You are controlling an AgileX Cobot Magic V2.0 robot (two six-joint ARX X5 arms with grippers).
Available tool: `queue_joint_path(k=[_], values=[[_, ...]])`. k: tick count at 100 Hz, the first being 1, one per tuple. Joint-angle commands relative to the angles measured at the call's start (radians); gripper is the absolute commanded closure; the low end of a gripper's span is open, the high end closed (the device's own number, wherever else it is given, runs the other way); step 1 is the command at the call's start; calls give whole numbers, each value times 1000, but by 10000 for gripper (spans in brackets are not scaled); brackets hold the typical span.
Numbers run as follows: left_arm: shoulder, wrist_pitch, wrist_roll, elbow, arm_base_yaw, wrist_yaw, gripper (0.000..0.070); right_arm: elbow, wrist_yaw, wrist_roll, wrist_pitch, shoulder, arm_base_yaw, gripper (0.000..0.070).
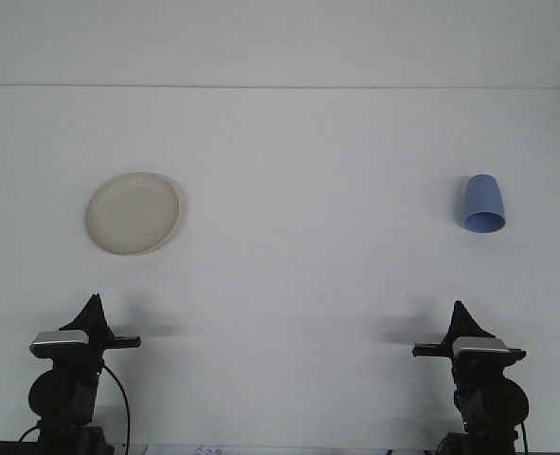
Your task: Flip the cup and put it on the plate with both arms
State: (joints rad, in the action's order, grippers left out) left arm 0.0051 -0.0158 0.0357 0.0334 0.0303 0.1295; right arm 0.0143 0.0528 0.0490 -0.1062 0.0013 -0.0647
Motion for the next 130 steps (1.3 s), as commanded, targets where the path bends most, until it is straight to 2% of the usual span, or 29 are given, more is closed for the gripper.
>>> queue_joint_path(k=[1, 85, 90, 106, 122, 130], values=[[-2, -14, 1, -19, -1, 3, 684, -2, 0, 7, 9, 0, 0, 694], [-2, -14, 1, -19, -1, 3, 684, -2, 0, 10, 39, 0, 0, 694], [-2, -14, 1, -19, -1, 3, 684, -2, 1, 46, 60, 0, 0, 694], [-2, -14, 1, -19, -1, 3, 684, -2, 3, 258, 77, 0, 0, 694], [-2, -14, 2, -19, -1, 3, 684, 13, -3, 351, 136, 0, 0, 697], [-2, -14, 2, -19, -1, 3, 684, 66, -45, 363, 123, 10, 0, 697]])
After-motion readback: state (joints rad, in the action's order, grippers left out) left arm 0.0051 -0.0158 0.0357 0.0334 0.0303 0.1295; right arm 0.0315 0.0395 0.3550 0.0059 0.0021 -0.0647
